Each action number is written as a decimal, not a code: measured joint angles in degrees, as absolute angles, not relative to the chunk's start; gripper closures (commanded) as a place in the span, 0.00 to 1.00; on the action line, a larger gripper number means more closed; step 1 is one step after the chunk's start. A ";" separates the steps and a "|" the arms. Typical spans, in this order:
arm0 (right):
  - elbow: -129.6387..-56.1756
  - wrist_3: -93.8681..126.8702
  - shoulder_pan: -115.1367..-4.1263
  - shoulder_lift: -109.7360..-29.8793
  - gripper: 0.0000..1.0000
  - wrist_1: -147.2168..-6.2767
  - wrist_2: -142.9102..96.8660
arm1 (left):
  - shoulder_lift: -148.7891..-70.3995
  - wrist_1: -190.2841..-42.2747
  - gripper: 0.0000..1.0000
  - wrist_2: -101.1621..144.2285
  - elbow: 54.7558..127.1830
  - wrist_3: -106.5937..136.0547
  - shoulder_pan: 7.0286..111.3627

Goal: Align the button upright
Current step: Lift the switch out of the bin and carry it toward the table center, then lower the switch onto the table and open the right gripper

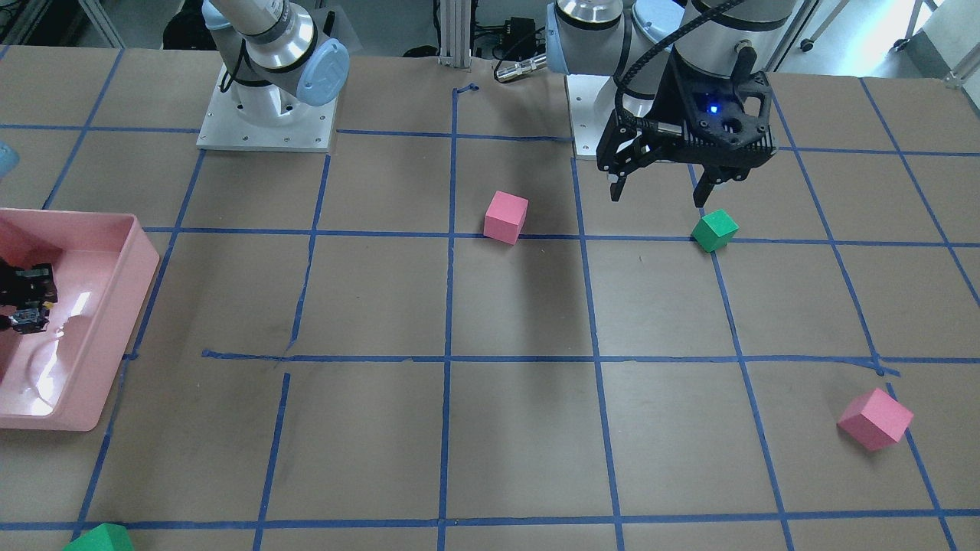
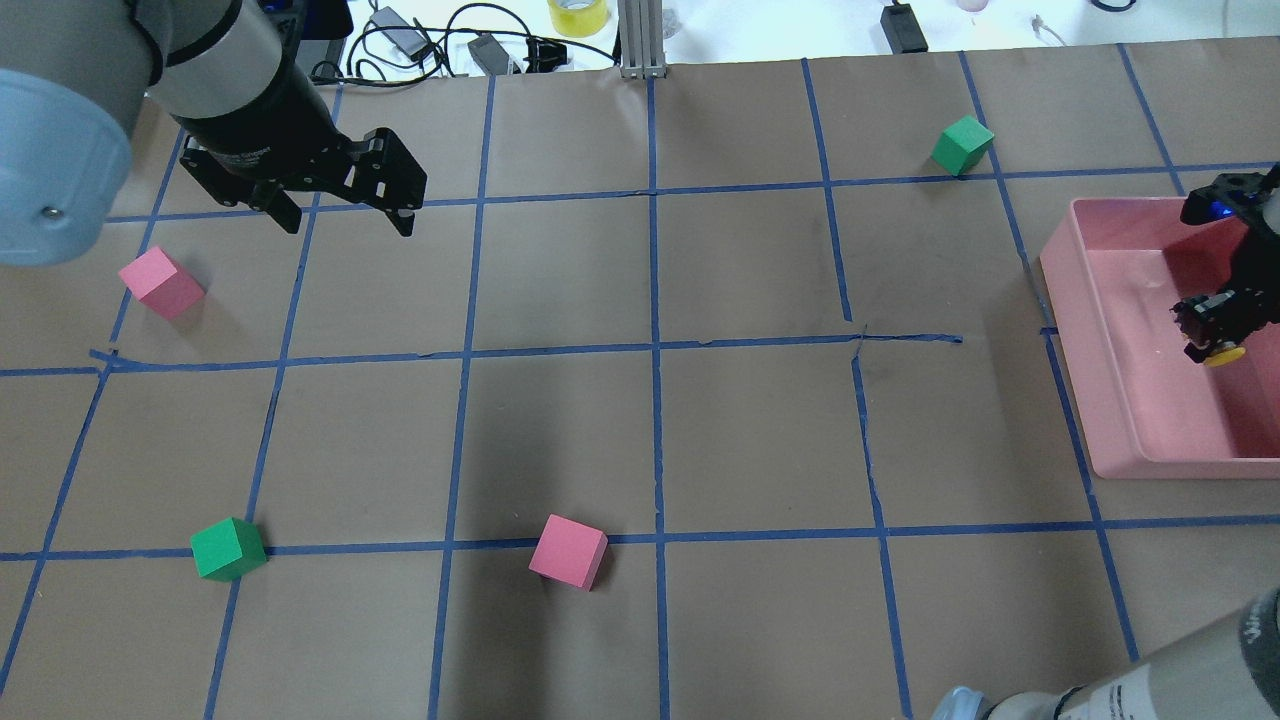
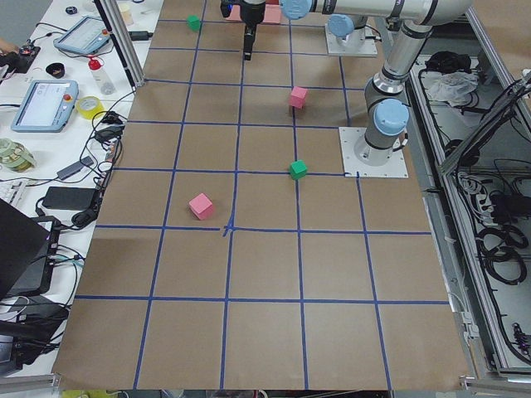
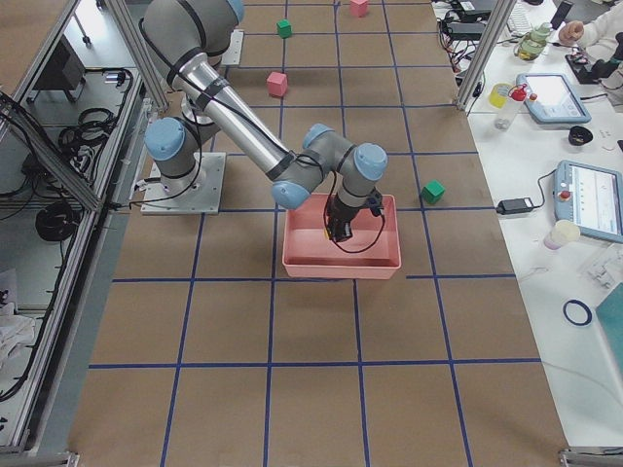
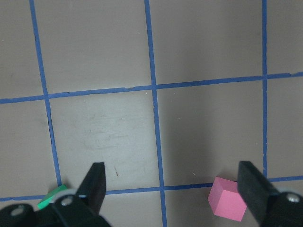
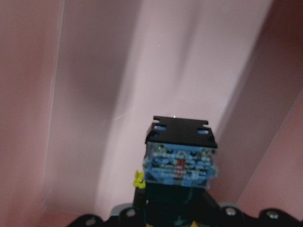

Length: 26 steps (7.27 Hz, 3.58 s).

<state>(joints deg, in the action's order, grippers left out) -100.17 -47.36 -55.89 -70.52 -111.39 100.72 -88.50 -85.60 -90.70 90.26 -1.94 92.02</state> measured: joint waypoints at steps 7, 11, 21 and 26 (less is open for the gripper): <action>-86.96 -18.27 -79.11 -72.30 1.00 -97.61 91.78 | -88.51 -85.61 0.00 -90.70 90.26 -1.93 92.02; -85.55 6.86 -99.06 -63.98 1.00 -108.68 84.03 | -88.51 -85.61 0.00 -90.70 90.27 -1.93 92.02; -76.31 7.15 -107.75 -49.24 0.71 -114.41 79.27 | -88.51 -85.61 0.00 -90.66 90.27 -1.93 92.02; -76.45 6.63 -107.76 -47.00 0.00 -117.14 79.64 | -88.51 -85.60 0.00 -90.63 90.26 -1.93 92.02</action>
<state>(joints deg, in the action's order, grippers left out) -76.45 6.63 -107.76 -47.00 -117.14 79.64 -88.51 -85.60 -90.63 90.26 -1.93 92.02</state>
